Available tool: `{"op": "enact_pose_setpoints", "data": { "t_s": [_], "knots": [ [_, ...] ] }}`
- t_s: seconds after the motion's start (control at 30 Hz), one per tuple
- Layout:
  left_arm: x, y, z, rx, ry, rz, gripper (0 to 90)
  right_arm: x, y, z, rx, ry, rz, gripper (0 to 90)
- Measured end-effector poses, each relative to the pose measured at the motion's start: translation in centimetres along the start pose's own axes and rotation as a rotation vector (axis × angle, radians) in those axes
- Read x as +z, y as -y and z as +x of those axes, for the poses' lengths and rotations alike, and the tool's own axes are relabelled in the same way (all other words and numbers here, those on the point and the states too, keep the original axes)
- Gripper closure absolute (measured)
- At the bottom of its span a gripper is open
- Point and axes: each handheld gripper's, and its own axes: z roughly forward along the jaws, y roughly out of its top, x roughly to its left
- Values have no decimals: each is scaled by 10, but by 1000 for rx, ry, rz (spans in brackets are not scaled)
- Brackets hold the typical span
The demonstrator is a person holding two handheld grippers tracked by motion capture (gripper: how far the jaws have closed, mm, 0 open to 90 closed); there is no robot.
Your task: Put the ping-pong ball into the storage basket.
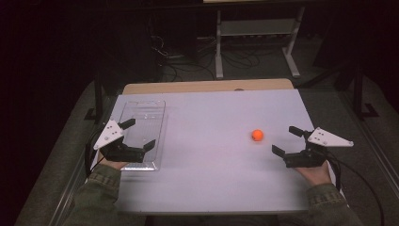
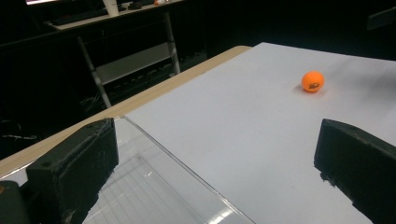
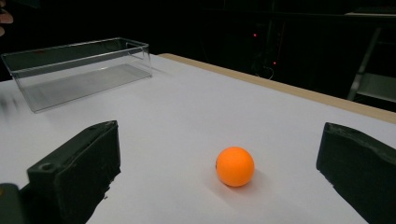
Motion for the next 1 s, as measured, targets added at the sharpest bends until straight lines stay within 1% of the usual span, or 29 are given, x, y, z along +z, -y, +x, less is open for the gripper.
{"op": "enact_pose_setpoints", "data": {
  "t_s": [0.47,0.67,0.73,0.77,0.9,1.0],
  "knots": [
    [9,-11,-4,16,33,10,0,0,0,1,0,-1,0,0],
    [16,-17,-8,34,51,11,0,-1,0,1,1,-4,-1,0],
    [16,-17,-8,34,51,11,0,-1,0,1,1,-5,-2,0],
    [19,-20,-10,43,62,12,0,-1,-1,1,0,-7,-3,0],
    [24,-24,-12,49,77,13,0,-1,-1,1,-1,-8,-4,0],
    [28,-28,-15,53,98,13,0,-1,-1,1,-2,-8,-4,0]
  ]
}}
